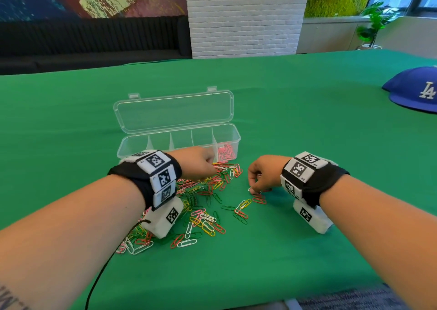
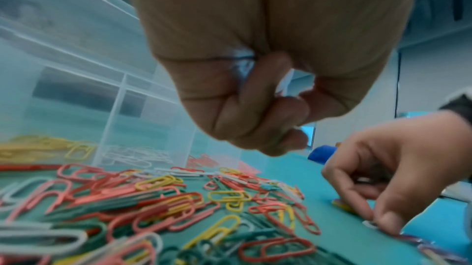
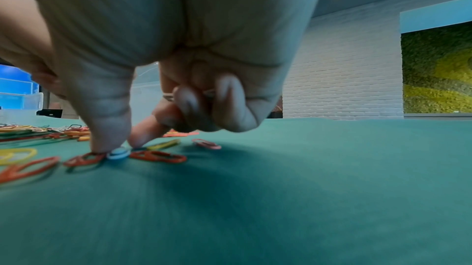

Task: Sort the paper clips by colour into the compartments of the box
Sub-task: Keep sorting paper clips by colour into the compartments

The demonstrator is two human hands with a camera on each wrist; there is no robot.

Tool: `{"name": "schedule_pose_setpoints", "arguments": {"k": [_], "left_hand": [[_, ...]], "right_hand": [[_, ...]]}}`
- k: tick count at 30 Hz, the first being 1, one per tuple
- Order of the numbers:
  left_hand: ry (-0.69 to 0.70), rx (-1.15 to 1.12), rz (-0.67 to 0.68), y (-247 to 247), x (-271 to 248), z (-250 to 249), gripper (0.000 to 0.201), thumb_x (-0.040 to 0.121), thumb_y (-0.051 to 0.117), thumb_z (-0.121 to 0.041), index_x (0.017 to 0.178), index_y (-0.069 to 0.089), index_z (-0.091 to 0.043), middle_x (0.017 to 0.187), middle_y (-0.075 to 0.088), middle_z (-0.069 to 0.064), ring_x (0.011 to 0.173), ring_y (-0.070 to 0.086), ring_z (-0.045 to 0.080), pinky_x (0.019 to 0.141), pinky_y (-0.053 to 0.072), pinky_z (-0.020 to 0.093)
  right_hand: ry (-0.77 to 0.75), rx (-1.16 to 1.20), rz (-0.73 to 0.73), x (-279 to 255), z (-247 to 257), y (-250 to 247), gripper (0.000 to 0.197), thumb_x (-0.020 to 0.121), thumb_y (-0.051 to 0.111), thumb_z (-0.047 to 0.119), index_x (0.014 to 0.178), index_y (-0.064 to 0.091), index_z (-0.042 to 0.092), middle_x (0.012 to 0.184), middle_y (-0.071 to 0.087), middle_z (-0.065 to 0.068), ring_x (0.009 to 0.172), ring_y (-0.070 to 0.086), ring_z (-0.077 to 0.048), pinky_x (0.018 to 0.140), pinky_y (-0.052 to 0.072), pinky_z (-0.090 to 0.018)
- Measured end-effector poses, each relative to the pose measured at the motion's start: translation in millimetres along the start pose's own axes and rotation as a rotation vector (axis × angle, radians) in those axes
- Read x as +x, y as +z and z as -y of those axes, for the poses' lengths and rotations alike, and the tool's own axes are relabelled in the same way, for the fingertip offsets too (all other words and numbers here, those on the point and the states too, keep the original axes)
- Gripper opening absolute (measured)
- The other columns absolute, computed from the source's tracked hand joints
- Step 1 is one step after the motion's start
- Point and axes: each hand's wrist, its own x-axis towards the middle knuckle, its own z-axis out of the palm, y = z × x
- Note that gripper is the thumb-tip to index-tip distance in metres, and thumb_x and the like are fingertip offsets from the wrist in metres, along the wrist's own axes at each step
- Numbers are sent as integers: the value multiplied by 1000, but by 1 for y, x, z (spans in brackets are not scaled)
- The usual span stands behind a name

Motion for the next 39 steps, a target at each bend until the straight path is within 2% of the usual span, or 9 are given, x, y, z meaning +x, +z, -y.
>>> {"name": "schedule_pose_setpoints", "arguments": {"k": [3, 8, 12, 15, 19, 22, 28, 33, 39], "left_hand": [[-10, -194, 90, 0, -7, 0, 20, 88, 47, -10, 70, 41, -16, 62, 53, 0, 54, 46, 15, 54, 41, 25], [-70, -431, 122, 6, -11, -10, 22, 92, 35, -1, 84, 49, -15, 59, 50, 2, 42, 41, 10, 39, 33, 16], [-120, -531, 176, 10, -10, -17, 34, 82, 27, 6, 71, 53, -12, 59, 46, 3, 41, 39, 11, 38, 28, 16], [-108, -420, 218, 10, -10, -25, 33, 83, 28, 8, 65, 49, -10, 58, 46, 5, 44, 40, 13, 39, 31, 16], [-13, 38, 207, 12, -10, -39, 13, 86, 42, -11, 78, 52, -15, 68, 47, 0, 61, 43, 15, 62, 39, 25], [16, 199, 198, 17, -10, -50, 5, 83, 48, -18, 79, 52, -18, 71, 47, -2, 63, 42, 15, 57, 37, 23], [45, 244, 136, 30, -3, -57, 21, 78, 69, -38, 89, 64, -20, 84, 61, -3, 74, 53, 15, 60, 41, 23], [36, 215, 130, 36, -2, -59, 20, 77, 71, -36, 90, 66, -21, 84, 61, -5, 76, 55, 14, 54, 40, 20], [35, 201, 182, 34, -4, -59, 21, 76, 71, -22, 96, 68, -23, 77, 58, -10, 67, 51, 6, 53, 38, 20]], "right_hand": [[8, 20, 19, -1, 0, 0, 20, 82, 66, 22, 65, 55, 24, 56, 54, 10, 50, 47, -4, 51, 37, -17], [21, 23, 41, -3, 1, 0, 19, 80, 62, 15, 65, 55, 23, 57, 54, 7, 49, 47, -5, 52, 40, -17], [27, 24, 30, -5, 3, 1, 18, 80, 59, 15, 65, 54, 23, 59, 55, 6, 52, 48, -7, 52, 41, -18], [28, 40, -41, -5, 2, 0, 15, 82, 56, 18, 68, 54, 20, 64, 56, 3, 58, 49, -13, 57, 41, -20], [36, -24, -82, -7, 6, -2, 12, 87, 50, 19, 76, 49, 15, 64, 46, 4, 69, 44, -18, 55, 36, -23], [43, -22, -139, -7, 7, -2, 13, 88, 48, 14, 77, 43, 17, 70, 45, 3, 76, 44, -20, 55, 34, -24], [109, 89, -200, -6, 5, -2, 29, 90, 39, 6, 115, 53, 10, 89, 56, -3, 83, 49, -20, 64, 34, -24], [94, 70, -152, -9, 6, -5, 29, 93, 37, 8, 115, 55, 7, 107, 64, -13, 83, 48, -18, 59, 34, -24], [80, 41, -149, -11, 7, -5, 28, 93, 38, 9, 113, 57, 6, 110, 64, -14, 83, 48, -17, 72, 35, -22]]}}
